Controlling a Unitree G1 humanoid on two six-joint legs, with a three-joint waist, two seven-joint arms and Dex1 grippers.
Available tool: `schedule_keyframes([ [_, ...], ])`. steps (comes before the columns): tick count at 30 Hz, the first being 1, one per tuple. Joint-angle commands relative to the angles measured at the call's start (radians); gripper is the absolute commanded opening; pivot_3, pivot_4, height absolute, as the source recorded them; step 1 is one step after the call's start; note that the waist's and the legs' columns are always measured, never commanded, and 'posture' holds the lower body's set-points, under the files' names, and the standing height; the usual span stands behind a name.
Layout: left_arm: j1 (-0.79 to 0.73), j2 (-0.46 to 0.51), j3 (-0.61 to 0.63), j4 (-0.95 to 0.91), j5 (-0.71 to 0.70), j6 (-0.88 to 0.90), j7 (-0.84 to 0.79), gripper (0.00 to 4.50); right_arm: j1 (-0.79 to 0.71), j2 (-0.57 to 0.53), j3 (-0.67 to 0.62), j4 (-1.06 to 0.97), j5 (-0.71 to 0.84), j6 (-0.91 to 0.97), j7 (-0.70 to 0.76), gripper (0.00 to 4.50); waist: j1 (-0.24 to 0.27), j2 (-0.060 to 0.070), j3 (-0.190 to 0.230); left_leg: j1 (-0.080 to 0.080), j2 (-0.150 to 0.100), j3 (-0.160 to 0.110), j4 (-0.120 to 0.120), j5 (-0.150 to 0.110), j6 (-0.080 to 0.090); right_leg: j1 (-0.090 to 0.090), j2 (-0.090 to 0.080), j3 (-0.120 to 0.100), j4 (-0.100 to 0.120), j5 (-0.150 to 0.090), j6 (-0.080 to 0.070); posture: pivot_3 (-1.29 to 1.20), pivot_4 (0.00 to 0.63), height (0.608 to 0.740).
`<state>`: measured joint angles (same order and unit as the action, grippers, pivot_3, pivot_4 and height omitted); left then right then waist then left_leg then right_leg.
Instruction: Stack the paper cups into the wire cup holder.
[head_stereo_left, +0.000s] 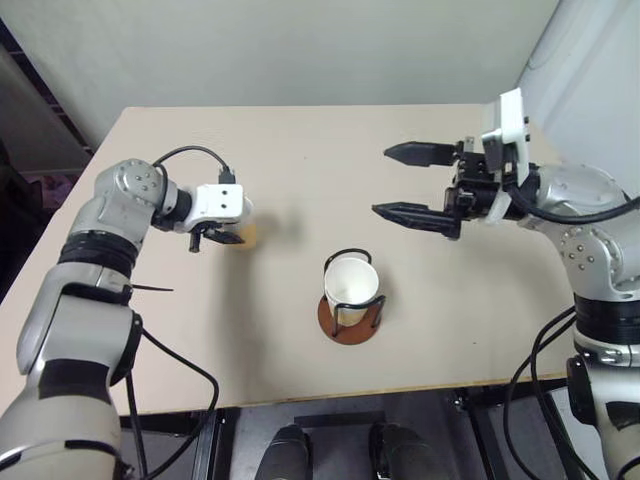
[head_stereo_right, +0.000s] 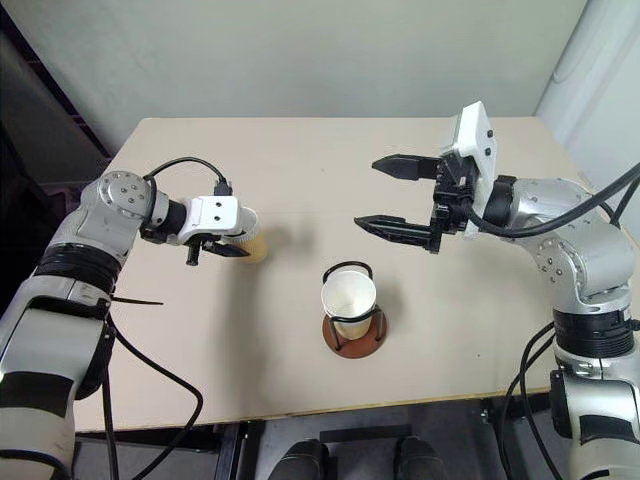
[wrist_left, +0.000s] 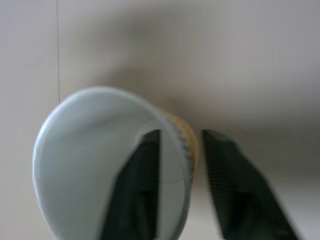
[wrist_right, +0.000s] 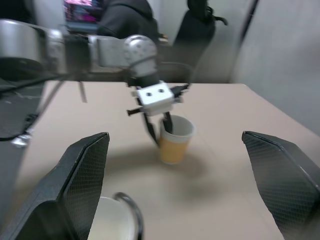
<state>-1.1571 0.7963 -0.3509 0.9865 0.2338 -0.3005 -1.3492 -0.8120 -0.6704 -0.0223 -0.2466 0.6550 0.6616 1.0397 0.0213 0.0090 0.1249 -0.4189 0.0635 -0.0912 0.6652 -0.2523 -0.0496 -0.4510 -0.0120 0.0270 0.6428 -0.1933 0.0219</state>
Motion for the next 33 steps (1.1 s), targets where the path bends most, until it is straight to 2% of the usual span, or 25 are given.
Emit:
schedule_keyframes([
  [1, -0.027, 0.0, 0.064, -0.073, -0.085, 0.008, -0.098, 0.05, 0.009, -0.032, -0.047, -0.053, 0.061, 0.019, 0.029, 4.43, 0.0, 0.0, 0.0, 0.0, 0.0, 0.0, 0.0, 0.0, 0.0, 0.0, 0.001, 0.0, 0.0, 0.0, 0.0, 0.0, 0.15, 0.74],
  [4, -0.024, 0.0, 0.126, -0.236, -0.246, 0.101, -0.233, 0.05, 0.034, -0.096, -0.12, -0.084, 0.193, 0.089, 0.098, 4.43, 0.006, 0.0, 0.0, -0.001, -0.001, 0.0, 0.001, 0.002, -0.003, 0.0, 0.003, 0.0, 0.0, 0.0, 0.0, 0.0, 0.15, 0.74],
  [6, -0.012, 0.035, 0.115, -0.393, -0.379, 0.193, -0.264, 0.05, 0.068, -0.153, -0.178, -0.096, 0.257, 0.111, 0.148, 4.43, 0.01, 0.0, 0.0, -0.004, -0.005, 0.004, 0.002, 0.005, -0.008, 0.0, 0.005, 0.0, -0.002, 0.0, 0.001, 0.0, 0.15, 0.74],
  [10, 0.022, 0.125, 0.045, -0.675, -0.603, 0.309, -0.265, 0.05, 0.158, -0.229, -0.258, -0.087, 0.25, 0.086, 0.164, 4.43, 0.007, -0.001, 0.0, -0.004, -0.008, 0.013, 0.001, 0.006, -0.011, 0.001, 0.005, 0.003, -0.002, -0.002, 0.003, 0.0, 0.15, 0.74],
  [12, 0.027, 0.148, 0.023, -0.769, -0.671, 0.347, -0.265, 0.05, 0.198, -0.244, -0.301, -0.096, 0.266, 0.083, 0.158, 4.43, 0.005, -0.001, -0.001, -0.001, -0.009, 0.015, 0.001, 0.005, -0.011, 0.002, 0.004, 0.004, -0.002, -0.002, 0.004, 0.0, 0.15, 0.74],
  [15, 0.026, 0.155, -0.015, -0.83, -0.706, 0.355, -0.265, 0.05, 0.207, -0.234, -0.366, -0.107, 0.337, 0.101, 0.11, 4.43, 0.003, 0.0, -0.001, 0.002, -0.009, 0.015, 0.002, 0.002, -0.006, 0.002, 0.002, 0.005, 0.001, -0.002, 0.005, 0.0, 0.15, 0.74],
  [17, 0.019, 0.153, -0.032, -0.839, -0.718, 0.353, -0.265, 0.05, 0.219, -0.239, -0.38, -0.124, 0.363, 0.108, 0.094, 4.43, 0.002, 0.0, -0.001, 0.004, -0.008, 0.014, 0.002, 0.001, 0.001, 0.004, 0.002, 0.006, 0.002, 0.0, 0.005, 0.0, 0.15, 0.74],
  [21, 0.004, 0.157, -0.081, -0.843, -0.727, 0.322, -0.265, 0.05, 0.249, -0.25, -0.389, -0.154, 0.401, 0.121, 0.073, 4.43, -0.001, 0.0, -0.001, 0.012, -0.008, 0.013, 0.001, 0.002, 0.003, 0.012, 0.002, 0.006, 0.002, -0.001, 0.003, 0.0, 0.15, 0.74],
  [25, -0.01, 0.158, -0.107, -0.866, -0.76, 0.313, -0.265, 0.05, 0.261, -0.261, -0.389, -0.166, 0.417, 0.121, 0.056, 4.43, -0.002, 0.0, -0.001, 0.015, -0.009, 0.013, 0.001, 0.003, 0.005, 0.016, 0.002, 0.008, 0.001, -0.004, -0.003, 0.0, 0.15, 0.74],
  [28, -0.012, 0.155, -0.117, -0.9, -0.804, 0.332, -0.265, 0.05, 0.274, -0.265, -0.384, -0.174, 0.413, 0.114, 0.049, 4.43, -0.002, 0.0, -0.001, 0.014, -0.01, 0.013, 0.001, 0.003, 0.005, 0.017, 0.004, 0.008, 0.0, -0.004, -0.002, 0.0, 0.15, 0.74],
  [33, 0.031, 0.146, -0.145, -0.981, -0.78, 0.337, -0.265, 0.05, 0.281, -0.266, -0.375, -0.178, 0.403, 0.104, 0.042, 4.43, -0.002, 0.0, -0.001, 0.014, -0.011, 0.014, 0.001, 0.002, 0.006, 0.017, 0.004, 0.008, 0.0, -0.003, 0.002, 0.0, 0.15, 0.74],
])
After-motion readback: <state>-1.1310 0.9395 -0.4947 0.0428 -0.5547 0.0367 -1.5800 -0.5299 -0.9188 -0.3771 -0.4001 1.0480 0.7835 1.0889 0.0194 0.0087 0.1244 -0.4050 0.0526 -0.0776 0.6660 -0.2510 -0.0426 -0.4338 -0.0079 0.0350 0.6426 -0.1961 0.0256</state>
